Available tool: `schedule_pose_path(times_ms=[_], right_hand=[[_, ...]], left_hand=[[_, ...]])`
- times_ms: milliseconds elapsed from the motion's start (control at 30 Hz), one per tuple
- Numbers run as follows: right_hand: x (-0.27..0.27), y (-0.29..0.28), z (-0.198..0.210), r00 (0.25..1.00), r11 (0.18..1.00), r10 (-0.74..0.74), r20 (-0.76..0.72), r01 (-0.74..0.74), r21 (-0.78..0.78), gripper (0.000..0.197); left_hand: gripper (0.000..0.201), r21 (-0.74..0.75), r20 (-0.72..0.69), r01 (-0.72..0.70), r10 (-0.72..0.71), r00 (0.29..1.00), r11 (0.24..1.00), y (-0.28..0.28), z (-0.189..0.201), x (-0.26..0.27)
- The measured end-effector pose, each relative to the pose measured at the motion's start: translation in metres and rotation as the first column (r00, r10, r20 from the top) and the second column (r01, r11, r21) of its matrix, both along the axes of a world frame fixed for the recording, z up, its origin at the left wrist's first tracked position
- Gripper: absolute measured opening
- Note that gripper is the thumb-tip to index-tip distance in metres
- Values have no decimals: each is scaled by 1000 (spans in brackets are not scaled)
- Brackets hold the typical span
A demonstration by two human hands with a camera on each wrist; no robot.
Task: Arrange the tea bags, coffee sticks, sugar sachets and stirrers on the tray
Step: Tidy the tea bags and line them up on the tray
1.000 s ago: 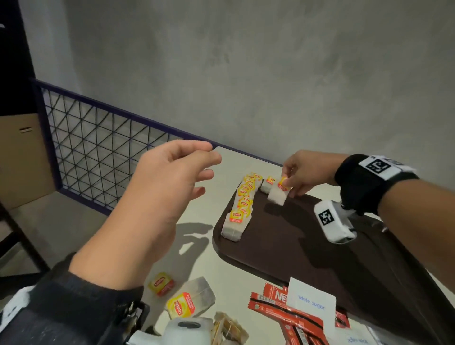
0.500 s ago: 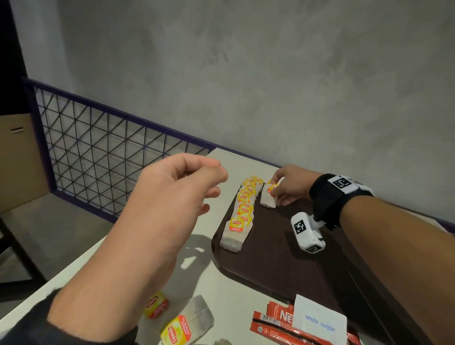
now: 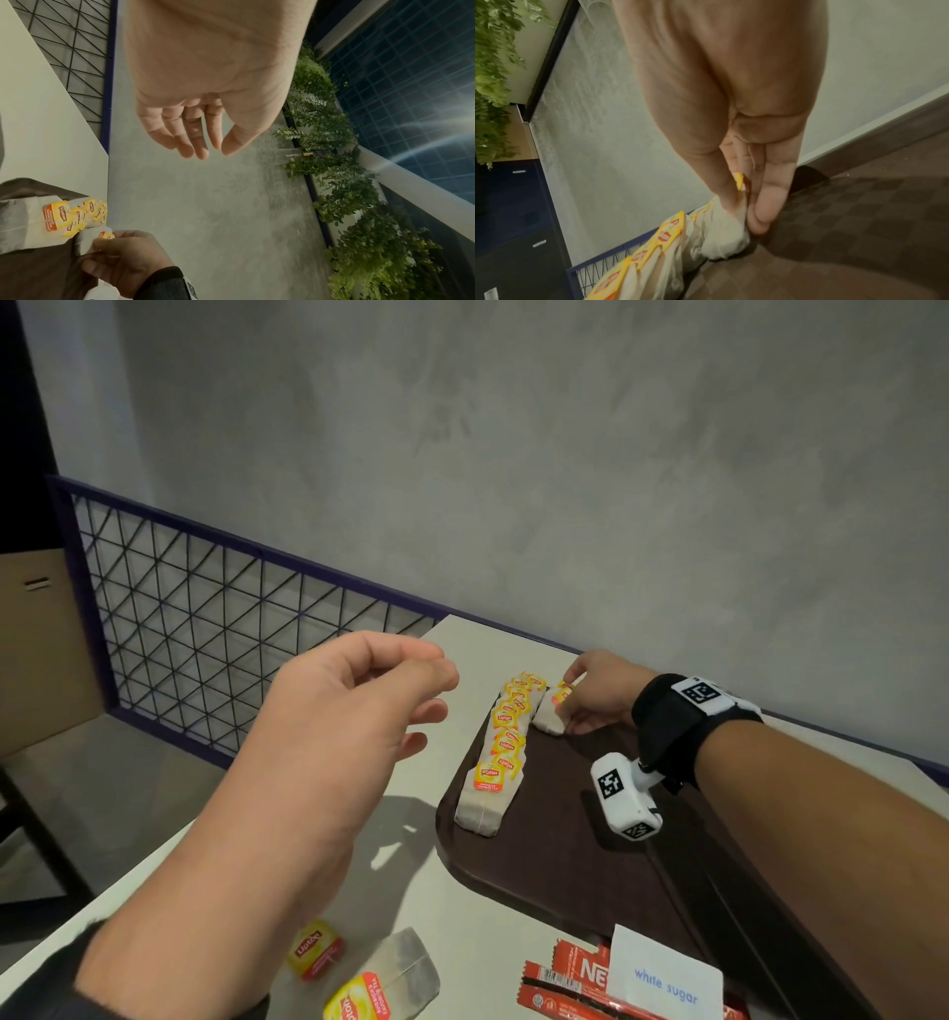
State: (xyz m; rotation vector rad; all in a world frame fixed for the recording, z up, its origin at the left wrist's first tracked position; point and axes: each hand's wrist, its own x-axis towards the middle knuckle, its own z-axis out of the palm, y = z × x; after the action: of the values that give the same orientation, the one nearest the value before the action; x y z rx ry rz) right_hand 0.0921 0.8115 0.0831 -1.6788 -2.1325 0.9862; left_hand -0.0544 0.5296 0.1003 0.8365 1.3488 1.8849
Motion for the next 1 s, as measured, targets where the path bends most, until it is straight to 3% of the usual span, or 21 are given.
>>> schedule_pose_path(times_ms=[233,400,567,633,700,800,900,1000], right_hand=[[-1,6,-5,983,991,-131,-126,125,-51,10],[-4,2,-3,953,961,-230,-199,190,-203,29],[-5,-8,1,968,971,-196,-157,170,-165,28],[-1,-24,9,989,989,-146,-1,146,-20,22],[4,-48,18,995,994,-43,94,33,104,22],[7,-113,30,965,965,258,42,-259,23,22],[14,-189,40,832,831,553,45,-548,-93,17],[20,-246,41,649,695,709,276,-708,-122,33]], left_hand=[[5,5,-8,-14,14,1000,1000,2,-2,-2],[6,13,-10,-5,5,1000,1000,0,0,-2],[6,-3,-36,1,-1,999,1000,1,2,-3],[4,-21,-55,3,-4,998,1000,1,1,-4],[3,-38,-72,11,-14,997,999,1,0,-7],[5,-67,-86,40,-46,995,997,0,0,-12],[3,-88,-86,70,-77,993,994,-3,1,-14],[3,-93,-82,103,-111,990,990,-7,0,-16]])
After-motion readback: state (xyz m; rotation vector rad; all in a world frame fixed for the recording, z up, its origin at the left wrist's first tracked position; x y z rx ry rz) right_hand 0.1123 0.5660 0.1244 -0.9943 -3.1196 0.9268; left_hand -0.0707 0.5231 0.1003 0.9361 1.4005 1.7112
